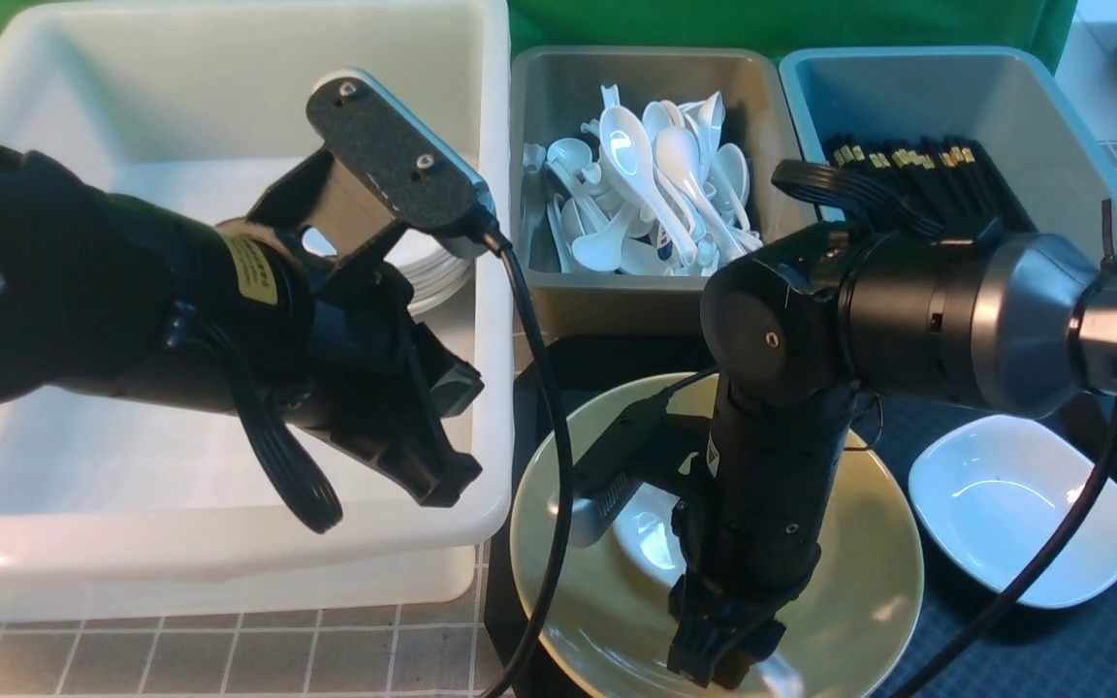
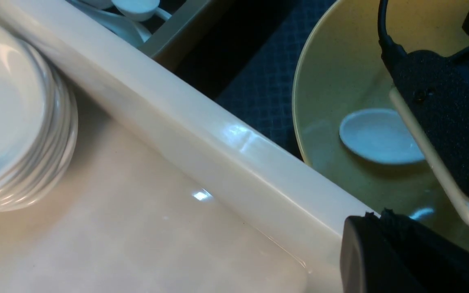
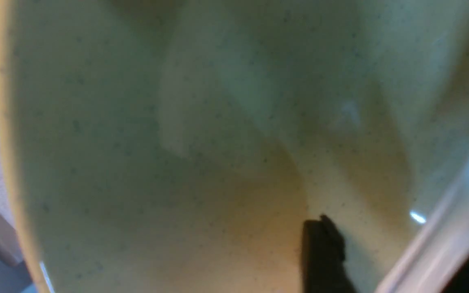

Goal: On grey table put chopsticks spoon bowls plates into blue grey white boxes.
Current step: 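Reach down and grasp the white spoon resting in the bowl with the right gripper, then place the white spoon into the bin of spoons with the right gripper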

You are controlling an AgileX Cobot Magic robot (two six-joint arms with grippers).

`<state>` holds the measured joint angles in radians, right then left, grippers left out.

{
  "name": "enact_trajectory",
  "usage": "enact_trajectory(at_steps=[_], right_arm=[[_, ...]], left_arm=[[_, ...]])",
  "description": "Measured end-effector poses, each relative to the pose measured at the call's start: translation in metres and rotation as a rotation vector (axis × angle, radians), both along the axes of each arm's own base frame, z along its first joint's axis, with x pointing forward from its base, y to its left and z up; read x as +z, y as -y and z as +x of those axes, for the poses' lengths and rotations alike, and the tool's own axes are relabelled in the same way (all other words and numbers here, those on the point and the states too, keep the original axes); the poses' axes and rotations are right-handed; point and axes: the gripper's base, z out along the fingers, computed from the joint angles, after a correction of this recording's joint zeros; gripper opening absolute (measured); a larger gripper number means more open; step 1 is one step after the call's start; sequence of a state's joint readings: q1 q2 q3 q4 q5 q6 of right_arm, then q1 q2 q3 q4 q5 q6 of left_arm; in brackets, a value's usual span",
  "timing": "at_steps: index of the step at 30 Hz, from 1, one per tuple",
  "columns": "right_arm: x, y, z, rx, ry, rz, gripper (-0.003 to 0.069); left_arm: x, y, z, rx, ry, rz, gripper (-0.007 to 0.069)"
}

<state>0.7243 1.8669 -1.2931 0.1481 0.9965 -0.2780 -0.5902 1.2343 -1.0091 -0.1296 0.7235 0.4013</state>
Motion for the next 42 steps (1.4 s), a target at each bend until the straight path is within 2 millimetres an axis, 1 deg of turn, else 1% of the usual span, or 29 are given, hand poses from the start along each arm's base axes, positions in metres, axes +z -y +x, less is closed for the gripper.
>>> enact_trajectory(at_steps=[2, 3, 5, 7, 9, 10, 11, 13, 14, 16, 18, 19, 20, 21, 22, 24, 27, 29, 30, 31, 32, 33, 34, 37, 38, 39, 40, 41, 42], right_arm=[[0.003, 0.0, 0.003, 0.015, 0.026, -0.012, 0.0123], [0.007, 0.002, 0.006, 0.015, 0.042, -0.021, 0.0092], [0.017, 0.006, 0.014, 0.008, 0.087, -0.037, 0.0096], [0.04, 0.016, 0.026, -0.022, 0.158, -0.029, 0.0096], [0.064, 0.028, 0.038, -0.072, 0.227, 0.01, 0.0096], [0.068, 0.03, 0.041, -0.084, 0.237, 0.017, 0.0096], [0.08, 0.036, 0.049, -0.113, 0.28, 0.039, 0.0096], [0.098, 0.045, 0.063, -0.16, 0.352, 0.082, 0.0096], [0.11, 0.049, 0.074, -0.188, 0.421, 0.121, 0.0096], [0.126, 0.055, 0.1, -0.244, 0.563, 0.202, 0.0096], [0.133, 0.054, 0.121, -0.285, 0.663, 0.263, 0.0096], [0.135, 0.054, 0.123, -0.292, 0.677, 0.274, 0.0096], [0.137, 0.051, 0.14, -0.328, 0.744, 0.324, 0.0096], [0.136, 0.047, 0.151, -0.351, 0.777, 0.353, 0.0096], [0.135, 0.046, 0.155, -0.361, 0.788, 0.364, 0.0096], [0.126, 0.037, 0.176, -0.388, 0.831, 0.406, 0.0101], [0.107, 0.025, 0.2, -0.413, 0.834, 0.423, 0.0144], [0.093, 0.021, 0.21, -0.437, 0.803, 0.413, 0.0219], [0.091, 0.021, 0.212, -0.446, 0.796, 0.411, 0.0251], [0.088, 0.021, 0.215, -0.467, 0.775, 0.404, 0.0306], [0.091, 0.024, 0.217, -0.497, 0.741, 0.388, 0.0405], [0.094, 0.027, 0.217, -0.506, 0.725, 0.376, 0.0437], [0.1, 0.03, 0.216, -0.51, 0.716, 0.368, 0.0484], [0.125, 0.038, 0.212, -0.484, 0.716, 0.345, 0.0557], [0.15, 0.045, 0.201, -0.397, 0.714, 0.301, 0.0583], [0.152, 0.046, 0.199, -0.396, 0.711, 0.299, 0.0584], [0.166, 0.049, 0.191, -0.35, 0.705, 0.276, 0.0584], [0.174, 0.053, 0.184, -0.318, 0.692, 0.256, 0.0583], [0.19, 0.057, 0.175, -0.285, 0.691, 0.243, 0.0575]], left_arm=[[0.001, 0.0, 0.0, -0.001, 0.005, 0.002, -0.0011], [0.002, -0.001, 0.001, -0.003, 0.01, 0.011, -0.0011], [0.011, -0.004, 0.002, 0.007, 0.014, 0.04, -0.0011], [0.029, -0.01, 0.006, 0.049, 0.031, 0.052, -0.0011], [0.047, -0.022, 0.013, 0.107, 0.051, 0.049, -0.0011], [0.049, -0.025, 0.014, 0.119, 0.051, 0.049, -0.0011], [0.055, -0.031, 0.018, 0.151, 0.059, 0.038, -0.0011], [0.062, -0.038, 0.025, 0.189, 0.065, 0.017, -0.0011], [0.062, -0.042, 0.031, 0.214, 0.06, 0.004, -0.0011], [0.057, -0.043, 0.044, 0.225, 0.044, -0.034, -0.0011], [0.048, -0.037, 0.055, 0.207, 0.017, -0.065, -0.0011], [0.046, -0.035, 0.057, 0.204, 0.008, -0.073, -0.0011], [0.039, -0.029, 0.064, 0.181, -0.013, -0.099, -0.0011], [0.037, -0.027, 0.067, 0.173, -0.018, -0.111, -0.0011], [0.034, -0.025, 0.069, 0.164, -0.027, -0.123, -0.0011], [0.028, -0.019, 0.074, 0.132, -0.045, -0.154, -0.0011], [0.025, -0.013, 0.077, 0.082, -0.05, -0.178, -0.0011], [0.025, -0.011, 0.077, 0.055, -0.044, -0.188, -0.0011], [0.025, -0.011, 0.076, 0.049, -0.045, -0.187, -0.0011], [0.026, -0.01, 0.076, 0.037, -0.047, -0.184, -0.0011], [0.028, -0.01, 0.075, 0.02, -0.066, -0.172, -0.0009], [0.029, -0.01, 0.075, 0.012, -0.075, -0.165, -0.0008], [0.031, -0.009, 0.075, 0.005, -0.081, -0.158, -0.0006], [0.038, -0.006, 0.079, -0.024, -0.086, -0.123, 0.0014], [0.043, -0.001, 0.084, -0.058, -0.088, -0.083, 0.0042], [0.043, 0.0, 0.084, -0.063, -0.089, -0.079, 0.0046], [0.045, 0.005, 0.086, -0.082, -0.094, -0.058, 0.0062], [0.045, 0.012, 0.087, -0.11, -0.104, -0.033, 0.0087], [0.041, 0.024, 0.09, -0.146, -0.131, 0.001, 0.0122]])
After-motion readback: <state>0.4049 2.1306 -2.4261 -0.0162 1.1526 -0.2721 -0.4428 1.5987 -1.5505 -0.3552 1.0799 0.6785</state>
